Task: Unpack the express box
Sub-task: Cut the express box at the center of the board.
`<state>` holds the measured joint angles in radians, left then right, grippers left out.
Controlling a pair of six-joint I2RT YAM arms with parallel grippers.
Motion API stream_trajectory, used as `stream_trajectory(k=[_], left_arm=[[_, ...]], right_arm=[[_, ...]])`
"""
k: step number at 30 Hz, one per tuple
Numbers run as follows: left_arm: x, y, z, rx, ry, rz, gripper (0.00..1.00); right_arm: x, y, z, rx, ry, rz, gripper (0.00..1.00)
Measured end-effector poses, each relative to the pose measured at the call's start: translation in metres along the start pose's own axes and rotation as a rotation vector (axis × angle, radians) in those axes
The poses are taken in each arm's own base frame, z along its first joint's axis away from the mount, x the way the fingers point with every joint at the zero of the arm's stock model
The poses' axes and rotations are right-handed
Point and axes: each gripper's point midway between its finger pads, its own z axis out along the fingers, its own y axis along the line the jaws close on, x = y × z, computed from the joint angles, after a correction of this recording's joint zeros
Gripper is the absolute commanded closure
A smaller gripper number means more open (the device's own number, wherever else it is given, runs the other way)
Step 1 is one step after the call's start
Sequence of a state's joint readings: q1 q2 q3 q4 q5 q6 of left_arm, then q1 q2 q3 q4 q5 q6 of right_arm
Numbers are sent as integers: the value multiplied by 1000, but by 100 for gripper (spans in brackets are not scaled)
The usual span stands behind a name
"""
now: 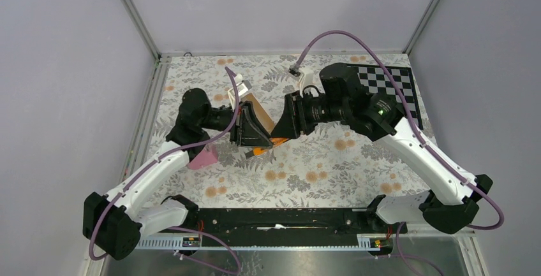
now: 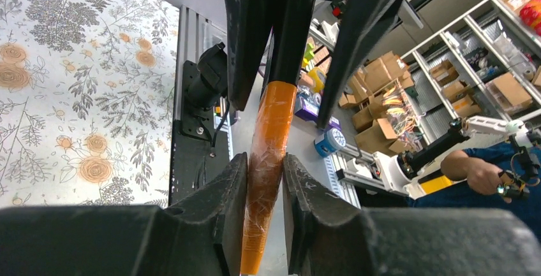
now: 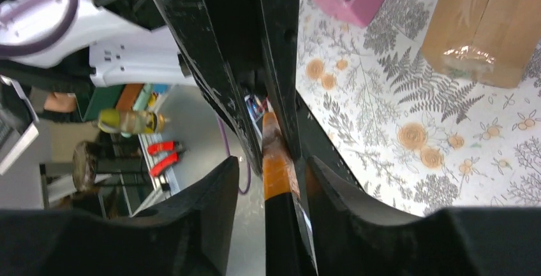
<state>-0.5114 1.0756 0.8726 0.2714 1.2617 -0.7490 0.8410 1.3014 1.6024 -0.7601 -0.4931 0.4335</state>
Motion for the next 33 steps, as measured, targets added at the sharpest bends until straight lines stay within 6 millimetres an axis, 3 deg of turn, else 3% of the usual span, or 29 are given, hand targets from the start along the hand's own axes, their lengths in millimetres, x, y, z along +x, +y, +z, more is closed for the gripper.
stream_trajectory(k=[3,12,24,26,30,31,33], left_arm=[[2,4,0,-3,-20,-30,100],[-9,6,-7,-17,-65,-30,100],[-7,8,-11,11,-49,-80,100],[-7,8,-11,15,-45,-81,100],[-6,12,-10,10,-39,-100,100],[-6,14,-11,3,-37,-107,96],[-11,20,-12,-23,-40,-119,67]], right_arm=[[-12,-2,3,2,-65,11,47],[-21,-1,7,-20,-118,29,51],[-12,-3,10,-58,-103,7,87],[-11,-3,10,-62,-101,4,100],[-11,-7,11,-53,-102,8,100],[-11,-9,11,-42,-106,10,100],[-15,-15,12,-5,-127,12,100]])
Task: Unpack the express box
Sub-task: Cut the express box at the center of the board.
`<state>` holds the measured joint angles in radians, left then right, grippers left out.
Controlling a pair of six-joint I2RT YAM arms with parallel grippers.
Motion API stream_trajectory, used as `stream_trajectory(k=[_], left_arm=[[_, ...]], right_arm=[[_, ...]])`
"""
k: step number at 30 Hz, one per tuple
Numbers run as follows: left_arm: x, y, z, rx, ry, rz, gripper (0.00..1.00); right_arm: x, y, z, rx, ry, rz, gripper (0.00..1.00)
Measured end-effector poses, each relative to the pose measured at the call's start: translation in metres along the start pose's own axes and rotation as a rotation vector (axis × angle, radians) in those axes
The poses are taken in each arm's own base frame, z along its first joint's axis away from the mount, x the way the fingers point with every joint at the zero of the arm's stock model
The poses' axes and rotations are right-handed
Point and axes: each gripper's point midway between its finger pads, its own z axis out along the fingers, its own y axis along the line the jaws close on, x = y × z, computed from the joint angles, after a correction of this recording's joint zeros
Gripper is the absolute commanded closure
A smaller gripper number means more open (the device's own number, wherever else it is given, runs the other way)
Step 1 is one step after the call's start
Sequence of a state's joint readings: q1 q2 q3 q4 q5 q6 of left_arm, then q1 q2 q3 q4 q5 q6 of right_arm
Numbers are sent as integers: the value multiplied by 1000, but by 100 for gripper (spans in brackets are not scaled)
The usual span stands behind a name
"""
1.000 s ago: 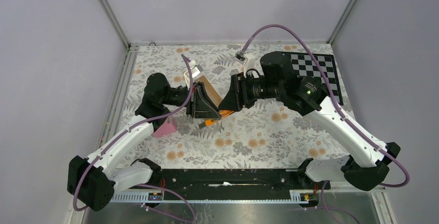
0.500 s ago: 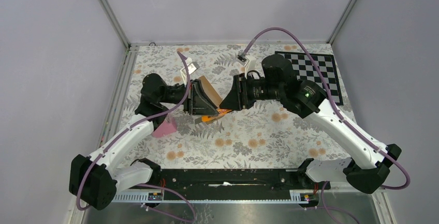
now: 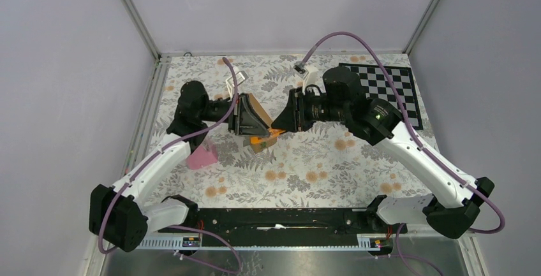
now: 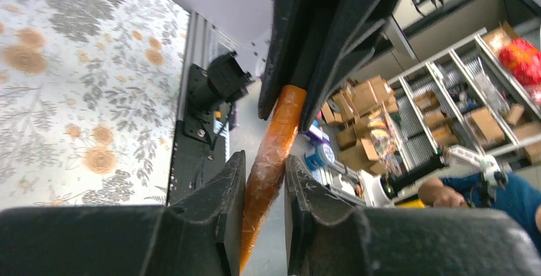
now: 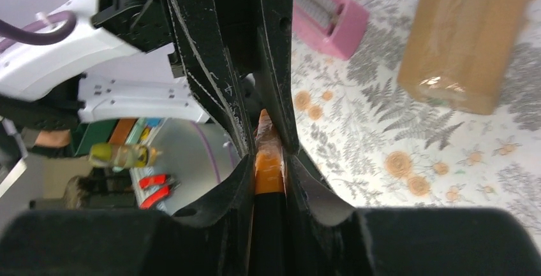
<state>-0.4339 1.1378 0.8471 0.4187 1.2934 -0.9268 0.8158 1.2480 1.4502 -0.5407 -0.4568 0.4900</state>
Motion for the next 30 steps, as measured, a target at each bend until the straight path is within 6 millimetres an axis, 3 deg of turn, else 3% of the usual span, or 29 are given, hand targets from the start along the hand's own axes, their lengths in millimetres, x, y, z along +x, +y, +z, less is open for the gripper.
stream_trajectory(k=[3,6,10,15,20,30], left_arm=[[-18,19,-5,-93,-54,-38,46],[-42,65,-23,-308,-197,-139,36],[-48,121,-57,-596,-324,-297,38],[-45,156,-93,-911,-419,-438,45],[-23,183,-122,-1130,-474,-572,45],[50,230,-138,-1263,-495,-823,43]], right_arm=[[-16,-15,2,94,-69,-15,100],[-21,-40,6,223,-87,-14,100],[-22,-73,18,368,-77,-27,100],[-29,-111,34,519,-78,-64,100],[-42,-125,49,580,-95,-122,100],[-61,-107,71,560,-130,-244,100]])
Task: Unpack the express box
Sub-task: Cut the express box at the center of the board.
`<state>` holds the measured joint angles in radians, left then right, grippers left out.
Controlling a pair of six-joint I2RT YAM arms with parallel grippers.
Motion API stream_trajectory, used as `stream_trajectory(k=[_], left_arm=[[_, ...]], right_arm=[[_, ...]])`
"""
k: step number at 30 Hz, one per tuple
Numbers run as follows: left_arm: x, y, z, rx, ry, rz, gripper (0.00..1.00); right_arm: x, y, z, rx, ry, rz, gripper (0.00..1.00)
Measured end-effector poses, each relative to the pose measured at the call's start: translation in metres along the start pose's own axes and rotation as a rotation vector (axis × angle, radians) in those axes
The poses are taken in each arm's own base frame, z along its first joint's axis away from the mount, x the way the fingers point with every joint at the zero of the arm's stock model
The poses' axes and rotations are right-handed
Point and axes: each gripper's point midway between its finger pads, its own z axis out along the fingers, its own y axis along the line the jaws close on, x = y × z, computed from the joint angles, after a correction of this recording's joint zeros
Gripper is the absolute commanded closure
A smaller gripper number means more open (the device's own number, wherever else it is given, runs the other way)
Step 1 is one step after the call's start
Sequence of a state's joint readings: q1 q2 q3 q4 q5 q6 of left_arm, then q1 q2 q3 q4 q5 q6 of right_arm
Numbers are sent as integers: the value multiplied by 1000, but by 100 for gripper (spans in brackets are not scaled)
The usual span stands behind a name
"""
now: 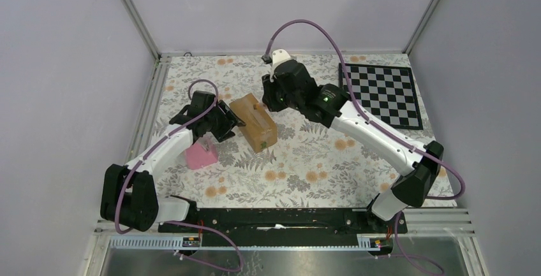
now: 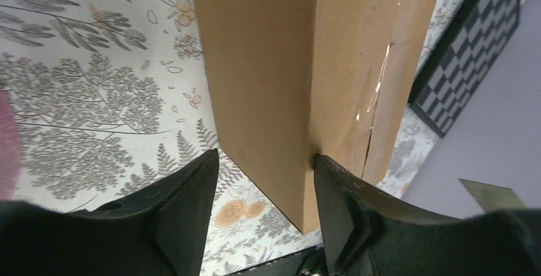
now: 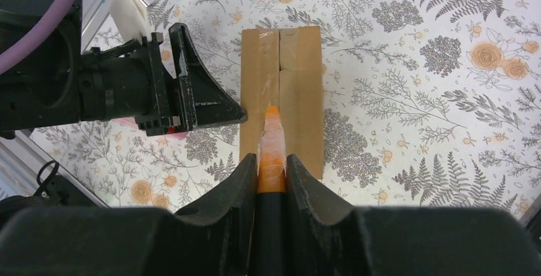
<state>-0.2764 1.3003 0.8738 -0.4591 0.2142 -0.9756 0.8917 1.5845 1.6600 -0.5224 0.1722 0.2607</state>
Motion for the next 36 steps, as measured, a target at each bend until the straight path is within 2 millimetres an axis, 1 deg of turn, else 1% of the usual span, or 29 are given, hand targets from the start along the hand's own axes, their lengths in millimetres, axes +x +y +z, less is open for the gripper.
stream_trajectory(k=[1,4,8,9,12,14,17,21,24,29,32,36], left_arm=[[2,2,3,4,1,-17,43],[1,-3,10,57,-10,-53,44],[2,-9,16,117,-20,-95,47],[2,-10,17,126,-20,-100,46],[1,-13,18,150,-23,-109,37],[2,-12,18,151,-22,-114,33],[0,-15,17,161,-28,-114,33],[-6,-20,16,189,-39,-127,33],[-11,-27,19,217,-48,-142,34],[-15,-29,29,242,-45,-163,39],[-14,-25,35,228,-30,-173,45],[-15,-28,35,247,-28,-173,56]], right_arm=[[1,2,2,-1,0,-10,100],[4,7,7,-1,6,-39,100],[9,10,15,4,15,-72,100],[10,10,17,9,16,-79,100],[12,8,25,27,14,-95,100],[13,6,28,43,17,-105,100],[14,4,29,55,18,-115,100],[8,1,28,72,2,-123,100],[4,2,28,71,-9,-129,100],[3,2,33,71,-8,-145,100],[8,2,41,74,4,-158,100],[15,2,50,79,23,-170,100]])
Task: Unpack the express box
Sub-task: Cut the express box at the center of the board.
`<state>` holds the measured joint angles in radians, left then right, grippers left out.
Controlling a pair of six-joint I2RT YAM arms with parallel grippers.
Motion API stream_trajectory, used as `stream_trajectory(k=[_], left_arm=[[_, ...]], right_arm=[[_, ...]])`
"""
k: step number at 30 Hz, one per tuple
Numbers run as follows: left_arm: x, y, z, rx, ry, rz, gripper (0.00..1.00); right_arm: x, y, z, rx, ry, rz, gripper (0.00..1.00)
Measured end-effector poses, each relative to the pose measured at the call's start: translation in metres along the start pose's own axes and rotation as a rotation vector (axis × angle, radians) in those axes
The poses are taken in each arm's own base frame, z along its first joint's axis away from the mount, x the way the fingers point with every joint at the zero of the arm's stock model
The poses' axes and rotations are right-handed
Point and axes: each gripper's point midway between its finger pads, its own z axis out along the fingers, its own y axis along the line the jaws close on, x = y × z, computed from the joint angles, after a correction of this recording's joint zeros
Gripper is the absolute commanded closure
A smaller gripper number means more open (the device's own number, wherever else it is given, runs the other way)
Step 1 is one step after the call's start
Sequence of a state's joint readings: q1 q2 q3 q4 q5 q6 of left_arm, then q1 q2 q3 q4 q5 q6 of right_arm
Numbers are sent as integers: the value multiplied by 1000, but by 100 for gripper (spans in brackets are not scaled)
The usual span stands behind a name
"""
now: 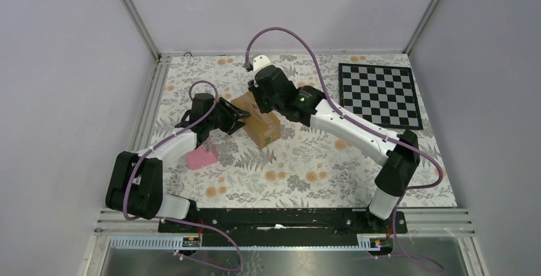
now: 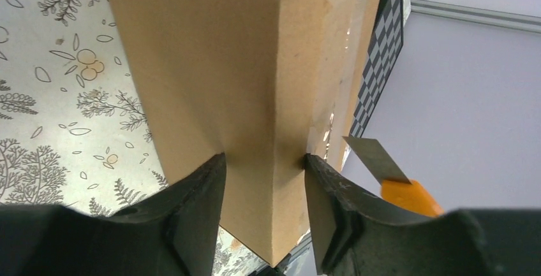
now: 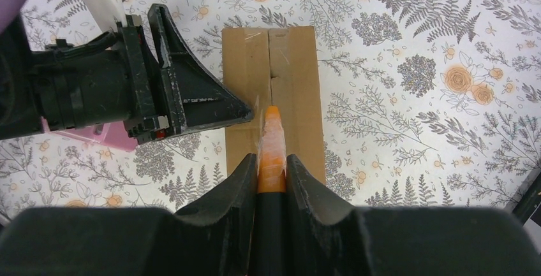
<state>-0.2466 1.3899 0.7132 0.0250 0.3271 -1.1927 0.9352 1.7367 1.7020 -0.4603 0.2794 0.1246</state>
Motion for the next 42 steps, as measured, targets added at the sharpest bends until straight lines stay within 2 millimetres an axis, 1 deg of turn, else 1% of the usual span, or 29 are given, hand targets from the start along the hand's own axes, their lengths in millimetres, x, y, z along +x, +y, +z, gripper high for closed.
stream_trajectory(k=[2,4,12,20,24,31,42], left_arm=[[0,-2,0,8,1,1,62],[0,-2,0,9,3,1,66],[0,-3,-1,16,9,-1,73],[1,-3,-1,18,16,-2,77],[1,-3,-2,18,18,-3,79],[1,-3,-2,18,19,-8,80],[1,-3,-2,12,21,-16,82]], right_arm=[[3,0,4,1,8,-7,100],[4,0,5,2,10,-12,100],[2,1,8,1,6,-31,100],[0,6,16,-5,-6,-56,100],[1,5,19,6,-7,-68,100],[0,3,20,16,-9,-73,100],[6,5,18,9,12,-78,100]])
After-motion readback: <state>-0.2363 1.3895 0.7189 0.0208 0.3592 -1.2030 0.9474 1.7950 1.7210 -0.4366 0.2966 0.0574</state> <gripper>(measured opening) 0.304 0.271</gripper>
